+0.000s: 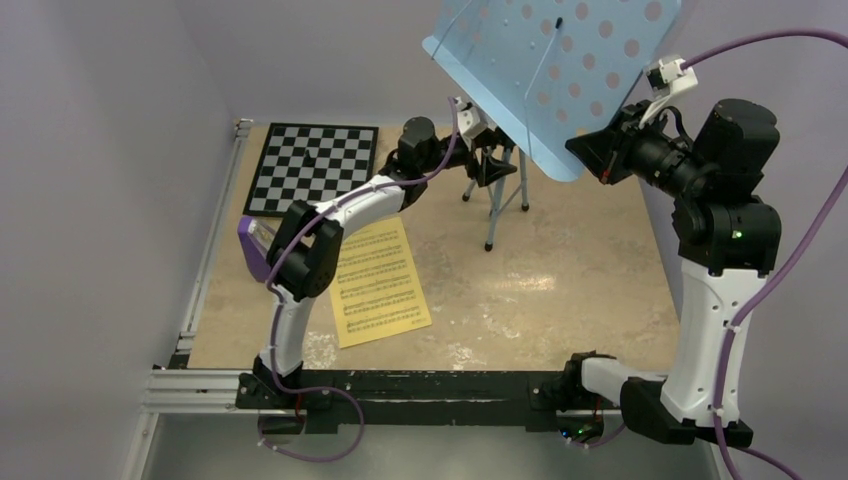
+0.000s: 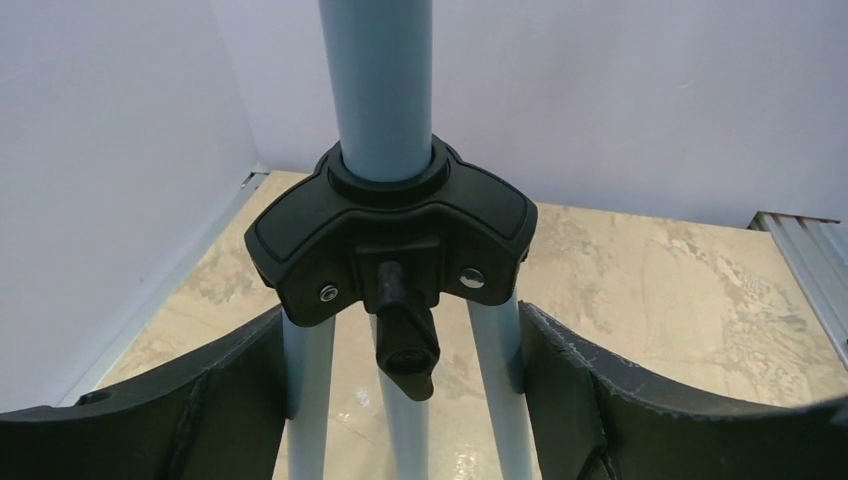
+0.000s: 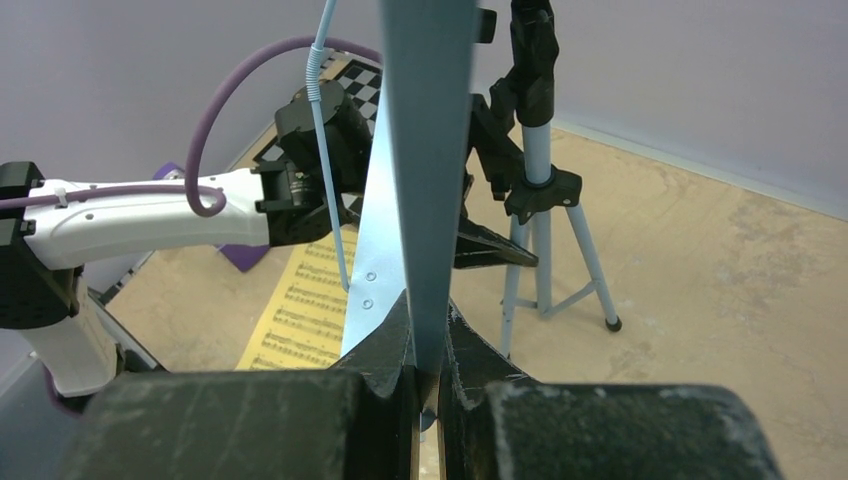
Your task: Pack up the instrument practice props
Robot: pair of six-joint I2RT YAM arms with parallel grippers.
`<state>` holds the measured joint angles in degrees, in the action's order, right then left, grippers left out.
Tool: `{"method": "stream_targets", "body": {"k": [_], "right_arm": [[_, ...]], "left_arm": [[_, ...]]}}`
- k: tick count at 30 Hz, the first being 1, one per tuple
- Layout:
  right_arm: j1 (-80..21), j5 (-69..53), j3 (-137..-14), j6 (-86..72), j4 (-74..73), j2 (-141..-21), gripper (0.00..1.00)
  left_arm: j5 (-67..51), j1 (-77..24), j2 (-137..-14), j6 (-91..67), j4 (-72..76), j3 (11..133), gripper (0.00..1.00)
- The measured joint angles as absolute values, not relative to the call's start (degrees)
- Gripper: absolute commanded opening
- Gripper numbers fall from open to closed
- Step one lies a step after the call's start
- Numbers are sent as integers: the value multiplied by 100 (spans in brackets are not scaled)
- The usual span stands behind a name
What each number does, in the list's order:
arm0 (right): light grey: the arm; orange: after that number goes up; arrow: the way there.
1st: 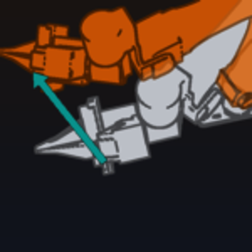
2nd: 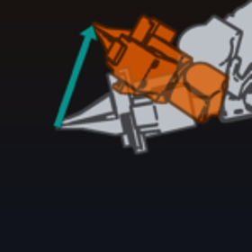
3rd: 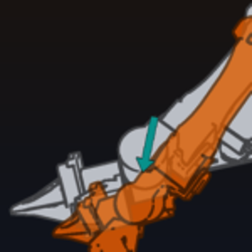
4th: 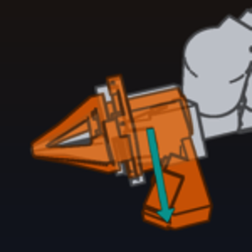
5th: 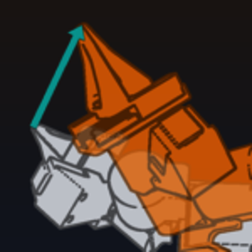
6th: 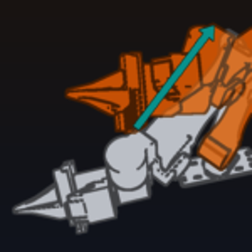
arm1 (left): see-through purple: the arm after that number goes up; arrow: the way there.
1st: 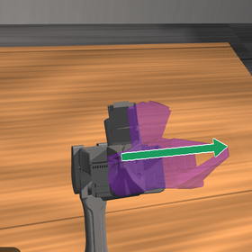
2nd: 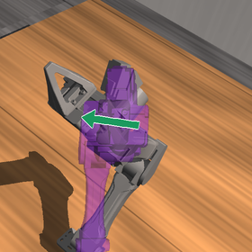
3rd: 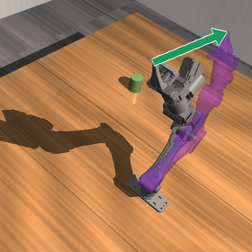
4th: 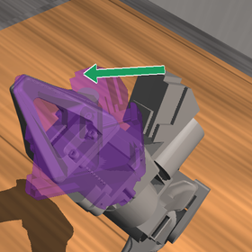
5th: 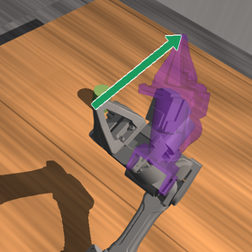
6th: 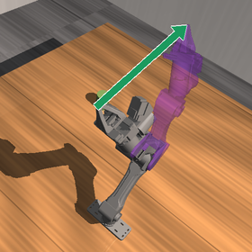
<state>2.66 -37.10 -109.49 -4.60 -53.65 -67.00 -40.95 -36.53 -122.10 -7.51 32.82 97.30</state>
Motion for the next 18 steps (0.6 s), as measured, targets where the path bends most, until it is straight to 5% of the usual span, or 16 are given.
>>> {"method": "stream_targets", "body": {"k": [5,9,13,18], "right_arm": [[266,-3728,-10986,-423,-5408,-6713,0],[266,-3852,-11233,-375,-5603,-6831,0],[263,-3920,-11743,-368,-5946,-7085,0],[263,-3957,-12263,-526,-6222,-7330,0]], "left_arm": [[-4169,-3627,-12241,-965,3402,9734,52],[-4285,-3601,-12241,-1100,3424,9741,23],[-4574,-3555,-12241,-1457,3247,9894,7],[-4783,-3566,-12180,-1997,3046,9966,0]]}}
